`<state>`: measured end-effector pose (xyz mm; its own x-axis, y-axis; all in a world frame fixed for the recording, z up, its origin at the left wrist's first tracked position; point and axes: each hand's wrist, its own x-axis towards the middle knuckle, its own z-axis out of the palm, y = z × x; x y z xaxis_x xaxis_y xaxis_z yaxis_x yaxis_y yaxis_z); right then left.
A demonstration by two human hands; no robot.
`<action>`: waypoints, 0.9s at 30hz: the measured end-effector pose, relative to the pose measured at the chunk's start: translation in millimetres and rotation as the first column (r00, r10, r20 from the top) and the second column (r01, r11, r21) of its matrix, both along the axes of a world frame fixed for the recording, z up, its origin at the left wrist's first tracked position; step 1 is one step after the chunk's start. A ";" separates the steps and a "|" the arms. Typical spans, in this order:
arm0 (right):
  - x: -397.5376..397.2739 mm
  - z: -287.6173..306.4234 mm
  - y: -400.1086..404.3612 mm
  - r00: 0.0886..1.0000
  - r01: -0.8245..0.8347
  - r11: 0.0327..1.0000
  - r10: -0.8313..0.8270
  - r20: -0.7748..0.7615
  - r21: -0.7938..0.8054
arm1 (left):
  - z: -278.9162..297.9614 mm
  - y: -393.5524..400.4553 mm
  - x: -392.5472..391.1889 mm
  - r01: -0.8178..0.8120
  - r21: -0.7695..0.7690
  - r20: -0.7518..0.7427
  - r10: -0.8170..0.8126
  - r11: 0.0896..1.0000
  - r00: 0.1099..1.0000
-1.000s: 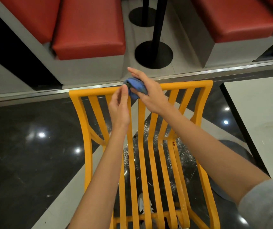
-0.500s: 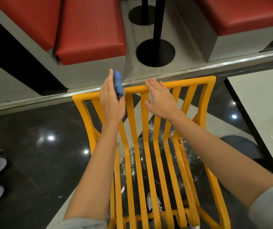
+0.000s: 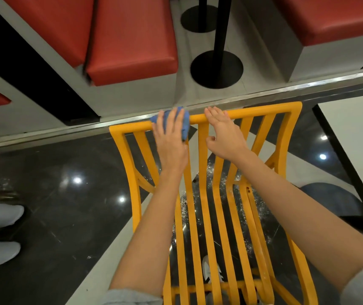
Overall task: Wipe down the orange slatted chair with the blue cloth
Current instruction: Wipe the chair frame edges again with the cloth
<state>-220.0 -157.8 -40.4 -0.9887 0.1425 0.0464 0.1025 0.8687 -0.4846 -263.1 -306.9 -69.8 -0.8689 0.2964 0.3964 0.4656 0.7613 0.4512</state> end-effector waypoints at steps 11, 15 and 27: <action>9.9 -7.9 -4.4 0.994 -0.075 0.993 0.068 0.082 0.095 | 7.8 -10.2 -11.6 -0.151 0.080 0.119 0.141 0.985 0.983; 9.1 -9.5 0.7 0.996 -0.077 0.992 0.072 0.058 0.096 | 13.8 3.2 -7.0 0.183 -0.042 0.081 -0.179 0.982 0.981; 7.1 -9.9 6.4 0.998 -0.039 0.999 0.040 0.055 -0.008 | 3.2 -45.0 -24.6 -0.036 -0.029 0.094 0.039 0.999 0.995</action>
<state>-212.9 -151.5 -50.2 -0.9946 0.1034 -0.0090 0.0947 0.8693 -0.4851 -287.7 -351.9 -66.5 -0.9127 0.2726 0.3045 0.3929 0.7899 0.4708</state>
